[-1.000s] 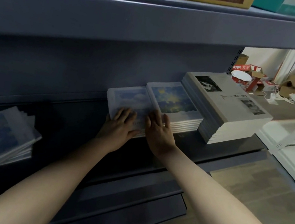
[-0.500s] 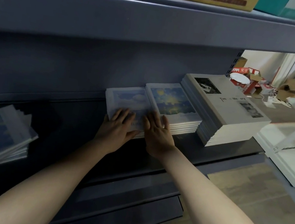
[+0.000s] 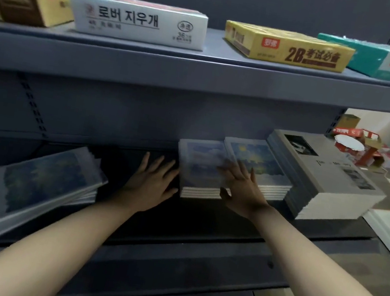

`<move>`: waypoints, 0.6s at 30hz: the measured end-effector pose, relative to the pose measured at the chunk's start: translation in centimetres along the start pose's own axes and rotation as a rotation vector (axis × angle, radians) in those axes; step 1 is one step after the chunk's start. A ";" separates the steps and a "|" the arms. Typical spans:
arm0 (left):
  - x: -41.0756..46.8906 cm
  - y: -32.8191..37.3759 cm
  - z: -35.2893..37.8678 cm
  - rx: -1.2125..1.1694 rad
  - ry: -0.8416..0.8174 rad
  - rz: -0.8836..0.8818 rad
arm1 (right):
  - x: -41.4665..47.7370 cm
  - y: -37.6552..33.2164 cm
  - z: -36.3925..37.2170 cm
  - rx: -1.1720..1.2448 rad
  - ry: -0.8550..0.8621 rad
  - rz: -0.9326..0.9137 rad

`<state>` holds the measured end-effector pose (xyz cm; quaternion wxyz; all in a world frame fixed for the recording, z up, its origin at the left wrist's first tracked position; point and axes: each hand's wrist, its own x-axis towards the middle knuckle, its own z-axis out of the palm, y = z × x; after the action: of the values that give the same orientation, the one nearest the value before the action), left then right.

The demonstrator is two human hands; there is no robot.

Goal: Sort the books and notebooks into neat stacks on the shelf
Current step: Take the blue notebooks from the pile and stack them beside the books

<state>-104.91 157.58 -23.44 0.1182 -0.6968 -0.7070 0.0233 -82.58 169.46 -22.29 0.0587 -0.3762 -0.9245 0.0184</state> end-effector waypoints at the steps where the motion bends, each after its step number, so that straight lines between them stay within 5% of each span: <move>1: -1.1 -1.3 -0.1 0.019 -0.022 -0.047 | 0.4 -0.9 -0.1 0.016 0.007 0.001; 18: -19.6 -14.1 -1.4 0.082 -0.291 -0.481 | 4.3 -24.8 3.0 0.059 -0.068 -0.501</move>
<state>-118.40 137.57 -21.92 0.0457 -0.4931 -0.8600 0.1231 -103.16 154.75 -22.94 0.0411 -0.1328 -0.9894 0.0430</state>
